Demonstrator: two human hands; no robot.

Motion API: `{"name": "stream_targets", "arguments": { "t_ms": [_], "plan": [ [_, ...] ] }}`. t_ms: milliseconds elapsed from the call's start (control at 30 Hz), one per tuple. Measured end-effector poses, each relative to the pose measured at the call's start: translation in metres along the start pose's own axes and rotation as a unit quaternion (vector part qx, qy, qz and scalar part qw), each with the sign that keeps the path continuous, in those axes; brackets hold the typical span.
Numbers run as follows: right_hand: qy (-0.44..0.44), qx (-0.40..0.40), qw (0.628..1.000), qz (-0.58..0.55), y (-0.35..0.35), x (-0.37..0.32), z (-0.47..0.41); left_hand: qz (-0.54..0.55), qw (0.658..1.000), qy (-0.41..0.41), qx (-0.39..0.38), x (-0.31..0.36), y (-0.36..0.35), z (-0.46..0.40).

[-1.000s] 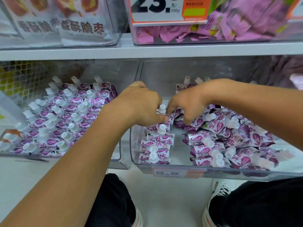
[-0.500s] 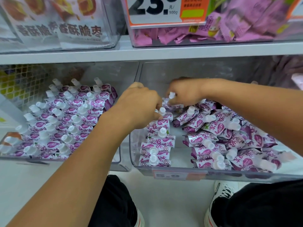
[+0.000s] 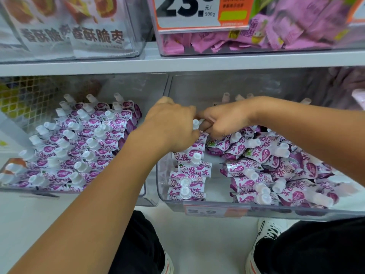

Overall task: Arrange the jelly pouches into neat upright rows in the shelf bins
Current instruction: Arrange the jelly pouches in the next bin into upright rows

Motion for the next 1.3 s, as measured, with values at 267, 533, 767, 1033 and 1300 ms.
{"name": "stream_targets", "arguments": {
  "t_ms": [267,533,767,1033,1300],
  "plan": [
    [-0.035,-0.03,0.938,0.345,-0.02,-0.005,0.024,-0.057,0.997,-0.01,-0.047,0.001,-0.006,-0.002],
    [-0.027,0.067,0.956,0.284,-0.021,-0.008,0.011,-0.04,0.997,-0.028,-0.057,-0.001,-0.003,0.002],
    [0.0,0.089,0.947,0.309,-0.017,-0.006,0.012,-0.008,0.985,0.023,-0.172,0.007,0.011,-0.037],
    [0.02,0.149,0.95,0.273,-0.021,-0.004,0.028,-0.09,0.94,0.082,-0.32,0.031,-0.006,-0.062],
    [0.012,0.2,0.961,0.192,-0.025,0.0,0.042,-0.092,0.948,0.124,-0.28,0.026,-0.032,-0.066]
  ]
}}
Point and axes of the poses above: each hand's wrist, its own z-axis away from the middle knuckle, its own y-axis out of the back of the hand, x = y × z, the point moved 2 cm from there along -z, towards the middle knuckle, and after that the axes turned 2 degrees about x, right-handed, at the moved point
